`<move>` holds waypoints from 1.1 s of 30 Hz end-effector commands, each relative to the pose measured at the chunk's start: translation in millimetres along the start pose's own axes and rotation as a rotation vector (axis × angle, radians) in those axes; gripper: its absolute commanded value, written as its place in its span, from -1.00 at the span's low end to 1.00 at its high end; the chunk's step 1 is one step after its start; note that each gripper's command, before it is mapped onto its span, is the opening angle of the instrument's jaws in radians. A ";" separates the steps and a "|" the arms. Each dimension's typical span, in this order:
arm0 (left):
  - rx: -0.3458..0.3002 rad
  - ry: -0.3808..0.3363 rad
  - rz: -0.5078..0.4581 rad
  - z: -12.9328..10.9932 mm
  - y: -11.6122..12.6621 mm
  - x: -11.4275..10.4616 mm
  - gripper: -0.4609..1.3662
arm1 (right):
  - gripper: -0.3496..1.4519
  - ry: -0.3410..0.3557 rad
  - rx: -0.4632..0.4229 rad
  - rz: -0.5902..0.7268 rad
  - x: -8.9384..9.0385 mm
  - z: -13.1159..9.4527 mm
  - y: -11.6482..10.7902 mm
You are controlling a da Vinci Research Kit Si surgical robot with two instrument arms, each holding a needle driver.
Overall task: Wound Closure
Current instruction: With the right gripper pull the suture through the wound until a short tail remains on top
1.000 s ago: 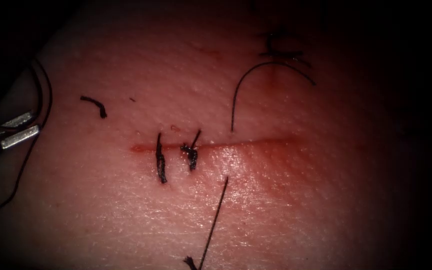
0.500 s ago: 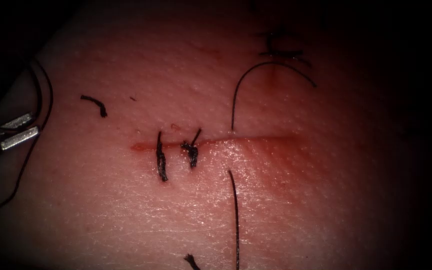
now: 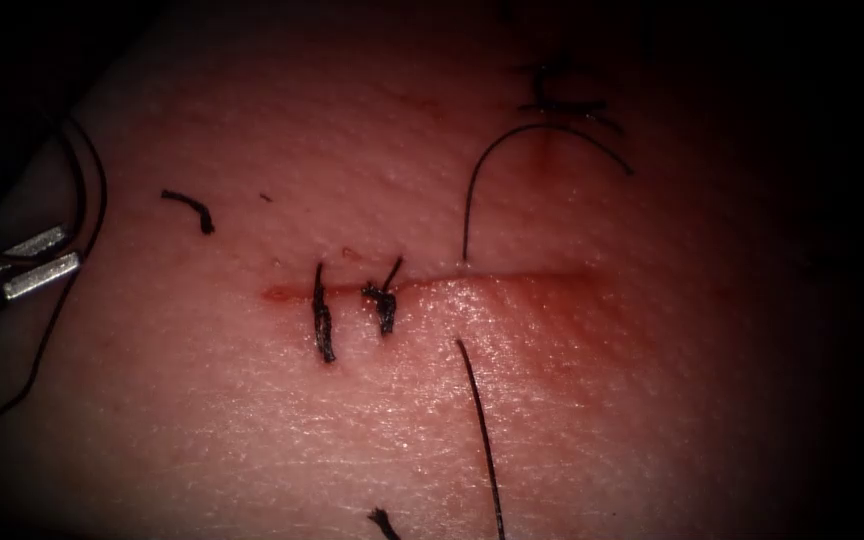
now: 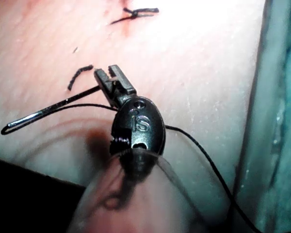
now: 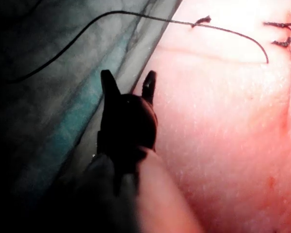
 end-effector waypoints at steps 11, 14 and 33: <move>-0.011 0.003 0.006 0.2 0.1 0.0 -0.88 | 0.80 -0.057 -0.158 -0.047 -6.1 6.1 9.8; -0.024 0.010 0.012 0.2 -0.1 -0.1 -0.88 | 0.76 -0.037 -0.150 -0.066 -7.4 9.3 12.5; -0.030 0.014 0.024 0.1 -0.3 -0.2 -0.88 | 0.58 0.061 -0.148 -0.137 -11.3 21.1 16.2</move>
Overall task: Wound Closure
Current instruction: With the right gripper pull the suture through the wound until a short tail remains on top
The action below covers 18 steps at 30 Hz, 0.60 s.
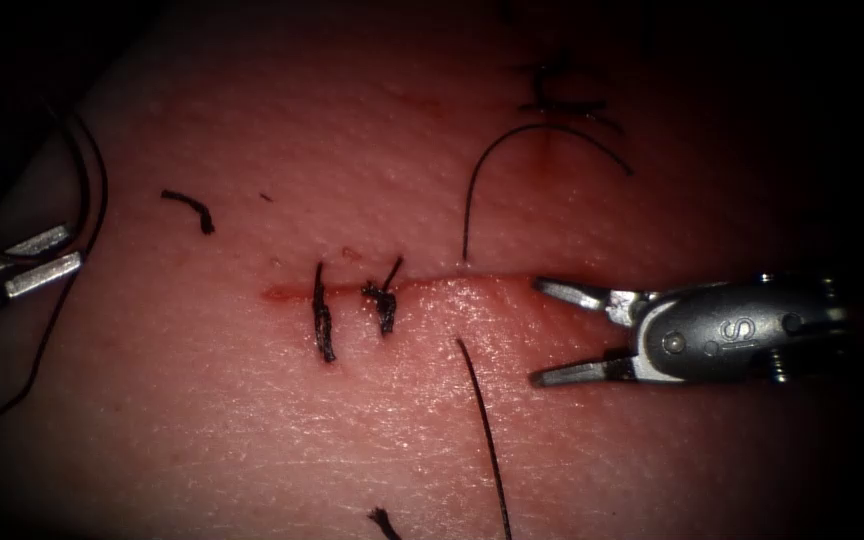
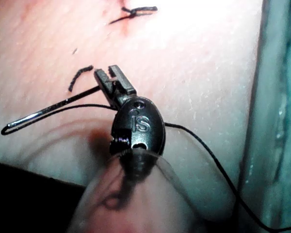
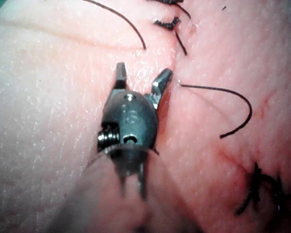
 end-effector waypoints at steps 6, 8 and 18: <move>-0.005 0.001 0.003 -0.3 0.1 -0.3 -0.88 | 0.37 0.040 0.032 -0.011 0.6 2.0 -0.8; -0.006 0.001 0.009 -0.4 0.1 -0.3 -0.88 | 0.34 0.048 0.039 -0.013 0.7 2.4 -0.9; -0.009 0.004 0.012 -0.7 0.0 -0.8 -0.88 | -1.00 0.080 0.093 -0.025 0.9 2.6 -1.5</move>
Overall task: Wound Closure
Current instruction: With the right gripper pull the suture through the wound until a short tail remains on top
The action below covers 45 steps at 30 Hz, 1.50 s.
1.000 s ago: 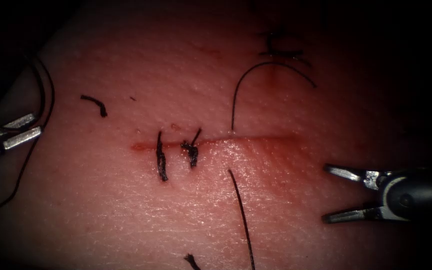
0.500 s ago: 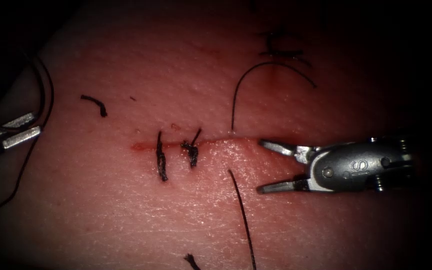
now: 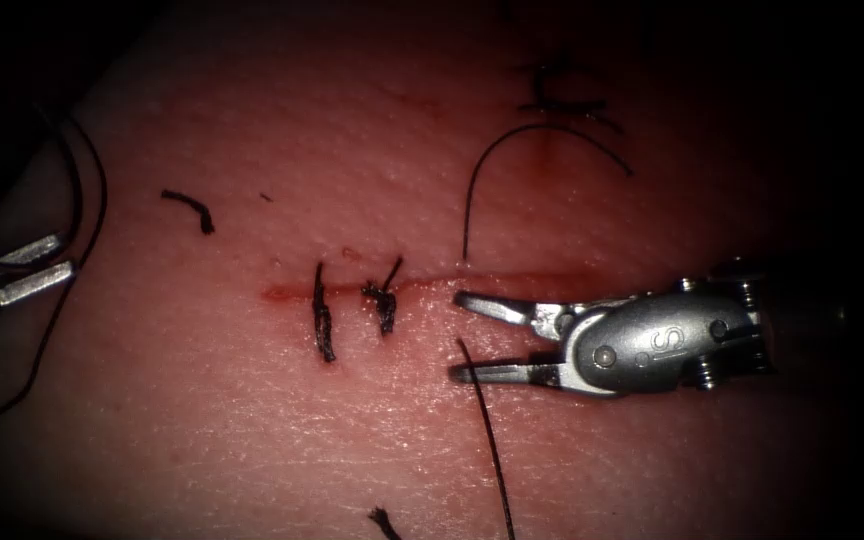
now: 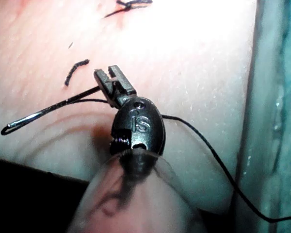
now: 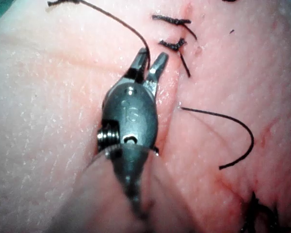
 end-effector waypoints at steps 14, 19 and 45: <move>0.000 0.001 -0.004 0.2 0.3 -0.3 -0.88 | -1.00 0.001 0.072 -0.100 2.0 -0.5 -3.4; 0.000 0.001 -0.003 0.3 0.4 -0.3 -0.88 | -1.00 -0.011 0.102 -0.124 2.5 -0.4 -5.3; -0.003 -0.002 -0.012 0.5 0.0 -0.1 -0.88 | -1.00 -0.019 0.224 -0.134 4.3 2.5 -11.4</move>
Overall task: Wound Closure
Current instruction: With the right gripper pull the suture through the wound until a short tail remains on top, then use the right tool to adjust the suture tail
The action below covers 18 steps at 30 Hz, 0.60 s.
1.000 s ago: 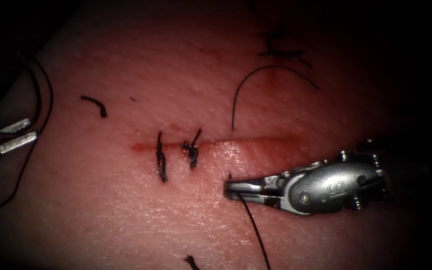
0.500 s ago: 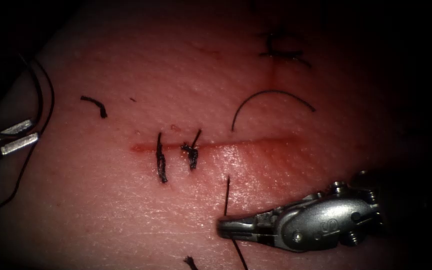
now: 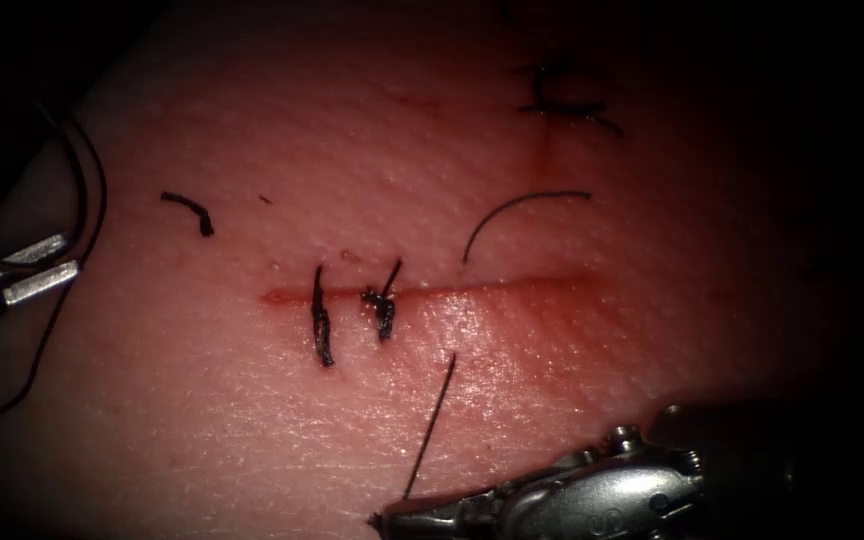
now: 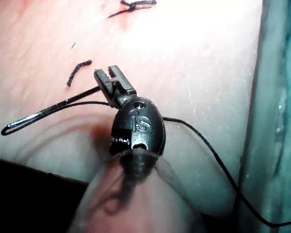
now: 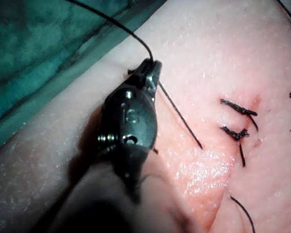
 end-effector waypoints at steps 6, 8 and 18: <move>-0.006 0.000 -0.002 0.1 0.0 0.1 -0.88 | 0.08 -0.013 0.000 0.126 -0.1 -0.7 0.2; -0.007 0.000 -0.002 0.0 -0.1 0.1 -0.88 | 0.69 -0.057 -0.038 0.136 -0.1 -1.5 0.2; -0.006 0.001 0.001 -0.2 0.2 -0.1 -0.88 | 0.77 -0.176 -0.152 0.249 -0.5 -11.7 0.4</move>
